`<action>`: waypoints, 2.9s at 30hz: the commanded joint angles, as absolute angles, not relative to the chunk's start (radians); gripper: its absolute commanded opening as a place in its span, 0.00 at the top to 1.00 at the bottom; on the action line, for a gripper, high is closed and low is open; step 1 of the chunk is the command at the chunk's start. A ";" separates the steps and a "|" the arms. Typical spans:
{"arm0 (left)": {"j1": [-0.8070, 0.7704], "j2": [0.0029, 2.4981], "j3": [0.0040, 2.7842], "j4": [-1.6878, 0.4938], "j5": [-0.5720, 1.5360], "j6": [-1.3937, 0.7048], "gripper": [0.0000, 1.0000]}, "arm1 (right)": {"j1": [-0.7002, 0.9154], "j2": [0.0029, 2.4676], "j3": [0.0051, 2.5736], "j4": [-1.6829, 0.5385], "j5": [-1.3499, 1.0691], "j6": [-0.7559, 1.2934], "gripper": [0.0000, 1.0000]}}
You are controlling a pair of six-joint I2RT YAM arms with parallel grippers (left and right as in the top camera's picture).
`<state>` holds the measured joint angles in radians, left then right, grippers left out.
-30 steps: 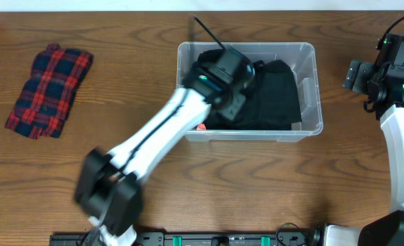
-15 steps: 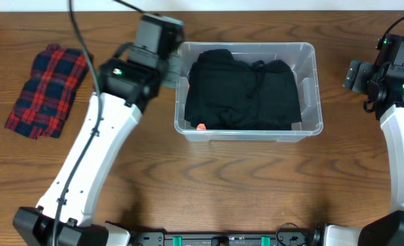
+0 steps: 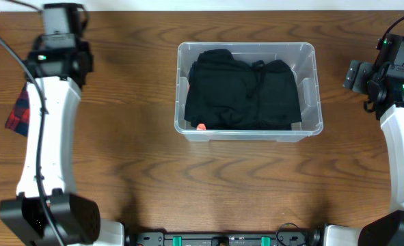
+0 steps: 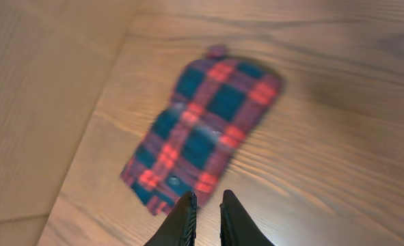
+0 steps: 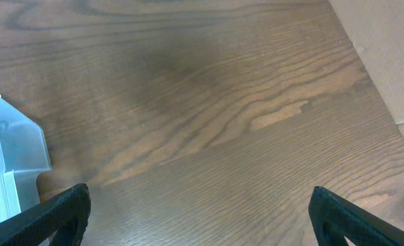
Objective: Pack container
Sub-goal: 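Move the left gripper out of the bin to the plaid shirt, then grasp the red-and-navy plaid shirt with the left gripper, then lift the plaid shirt and carry it over the bin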
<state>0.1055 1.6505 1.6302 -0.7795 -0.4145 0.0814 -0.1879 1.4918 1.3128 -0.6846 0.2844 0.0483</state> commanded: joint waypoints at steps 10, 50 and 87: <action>0.310 1.879 1.620 -0.712 -0.330 0.219 0.28 | -0.195 1.488 1.316 -0.686 0.288 0.047 0.01; 0.328 2.226 1.620 -0.578 -0.232 0.407 0.94 | -0.195 1.488 1.316 -0.686 0.288 0.047 0.01; -0.249 1.605 1.620 -0.578 -0.030 0.393 0.94 | -0.195 1.488 1.316 -0.686 0.288 0.047 0.01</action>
<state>-0.1825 1.6440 1.6035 -0.5915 -0.0303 0.3744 -0.1879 1.4918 1.3128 -0.6846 0.2844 0.0483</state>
